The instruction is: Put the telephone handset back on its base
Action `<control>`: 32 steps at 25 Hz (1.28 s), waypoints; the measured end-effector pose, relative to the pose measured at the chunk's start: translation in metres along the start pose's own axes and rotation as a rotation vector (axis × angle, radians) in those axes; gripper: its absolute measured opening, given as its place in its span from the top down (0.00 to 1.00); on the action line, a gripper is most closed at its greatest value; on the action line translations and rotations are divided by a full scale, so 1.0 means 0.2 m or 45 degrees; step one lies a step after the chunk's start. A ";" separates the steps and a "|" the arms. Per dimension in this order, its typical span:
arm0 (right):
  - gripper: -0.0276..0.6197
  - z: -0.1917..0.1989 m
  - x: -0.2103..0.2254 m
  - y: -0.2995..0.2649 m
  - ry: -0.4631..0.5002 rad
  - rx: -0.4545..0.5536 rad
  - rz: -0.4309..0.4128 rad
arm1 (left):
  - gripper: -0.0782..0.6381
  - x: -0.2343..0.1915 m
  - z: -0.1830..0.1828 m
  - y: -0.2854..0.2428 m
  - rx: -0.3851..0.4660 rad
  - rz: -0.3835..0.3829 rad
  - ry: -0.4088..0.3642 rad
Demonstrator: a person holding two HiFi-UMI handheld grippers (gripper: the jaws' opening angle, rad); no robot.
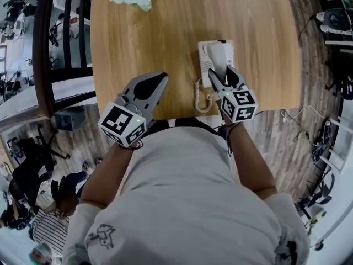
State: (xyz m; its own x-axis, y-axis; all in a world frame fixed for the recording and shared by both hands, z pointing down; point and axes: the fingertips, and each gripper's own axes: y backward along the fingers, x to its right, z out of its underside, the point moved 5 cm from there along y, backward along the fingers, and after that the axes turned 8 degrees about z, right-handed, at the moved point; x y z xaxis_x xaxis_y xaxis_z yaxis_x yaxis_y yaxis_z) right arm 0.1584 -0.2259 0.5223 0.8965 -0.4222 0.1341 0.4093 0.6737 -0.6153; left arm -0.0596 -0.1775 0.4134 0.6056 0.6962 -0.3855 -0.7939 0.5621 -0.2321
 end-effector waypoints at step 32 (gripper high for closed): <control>0.61 0.38 0.06 -0.43 -0.132 -0.309 0.231 | 0.88 -0.09 0.17 -0.10 -0.077 0.032 0.068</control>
State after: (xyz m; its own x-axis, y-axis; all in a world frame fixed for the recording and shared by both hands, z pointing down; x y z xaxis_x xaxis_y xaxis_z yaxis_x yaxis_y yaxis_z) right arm 0.1470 -0.2428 0.6356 0.9688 -0.2358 0.0758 0.1997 0.5627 -0.8022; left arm -0.0531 -0.1873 0.4550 0.5829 0.6838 -0.4388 -0.8116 0.5158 -0.2744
